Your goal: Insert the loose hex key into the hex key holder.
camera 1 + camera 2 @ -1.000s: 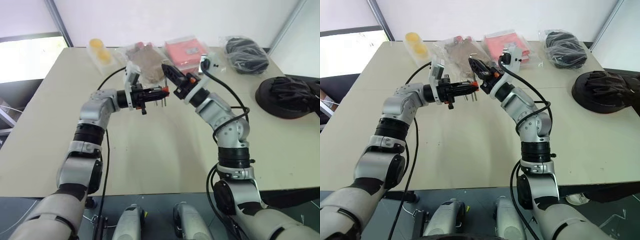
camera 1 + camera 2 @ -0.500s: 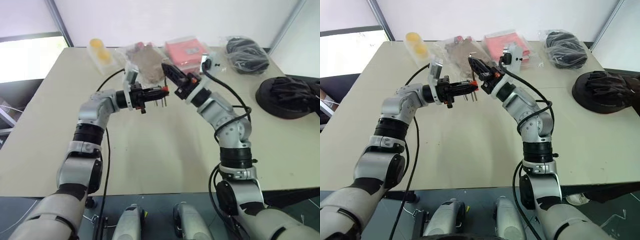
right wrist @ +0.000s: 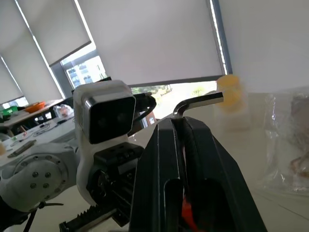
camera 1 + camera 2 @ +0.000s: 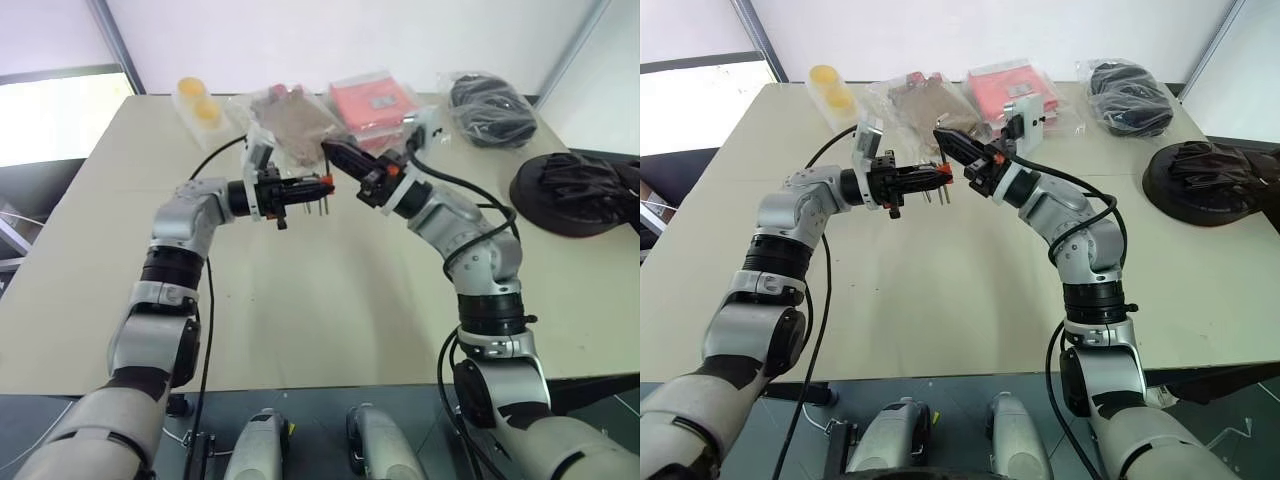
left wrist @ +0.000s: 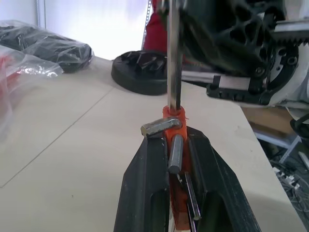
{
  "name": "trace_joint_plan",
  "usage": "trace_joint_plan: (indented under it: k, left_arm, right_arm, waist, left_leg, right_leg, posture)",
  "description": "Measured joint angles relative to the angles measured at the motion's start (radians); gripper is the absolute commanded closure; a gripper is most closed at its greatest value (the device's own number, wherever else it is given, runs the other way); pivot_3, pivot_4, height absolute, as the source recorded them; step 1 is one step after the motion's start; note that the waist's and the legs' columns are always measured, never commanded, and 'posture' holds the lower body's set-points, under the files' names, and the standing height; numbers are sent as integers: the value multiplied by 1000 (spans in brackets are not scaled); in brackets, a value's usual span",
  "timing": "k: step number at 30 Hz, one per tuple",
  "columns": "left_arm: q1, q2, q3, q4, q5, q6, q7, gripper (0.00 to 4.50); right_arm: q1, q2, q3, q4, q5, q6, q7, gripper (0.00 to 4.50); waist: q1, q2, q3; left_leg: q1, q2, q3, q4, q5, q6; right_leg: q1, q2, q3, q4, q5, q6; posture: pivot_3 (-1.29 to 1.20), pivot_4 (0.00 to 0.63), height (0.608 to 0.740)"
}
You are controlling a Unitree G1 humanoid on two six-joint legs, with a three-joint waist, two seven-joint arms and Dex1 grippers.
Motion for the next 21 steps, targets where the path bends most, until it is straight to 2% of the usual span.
trace_joint_plan:
  k: [9, 12, 17, 21]
  left_arm:
    - [0, 4, -8, 0, 22, -24, -2, 4500]
    - [0, 5, -11, -2, 28, -34, -1, 4500]
    - [0, 5, -12, -18, 29, -49, -2, 4500]
    - [0, 10, -13, -20, 28, -47, 0, 4500]
  right_arm:
    - [0, 11, -18, 4, 2, 22, -8, 4451]
    - [0, 13, -20, 9, 3, 35, -9, 3484]
    - [9, 17, -22, 32, 5, 59, -18, 1013]
    - [36, -35, -31, 14, 23, 89, -2, 1013]
  waist:
    - [0, 0, 0]
    - [0, 0, 0]
    - [1, 0, 0]
    - [5, 0, 0]
  left_leg:
    - [0, 0, 0, 0, 0, 0]
    - [0, 0, 0, 0, 0, 0]
    - [0, 0, 0, 0, 0, 0]
    - [0, 0, 0, 0, 0, 0]
  right_leg:
    - [0, 0, 0, 0, 0, 0]
    - [0, 0, 0, 0, 0, 0]
    - [0, 0, 0, 0, 0, 0]
    - [0, 0, 0, 0, 0, 0]
  posture:
    - [0, 150, 740]
    - [0, 150, 740]
    - [0, 150, 740]
    - [0, 150, 740]
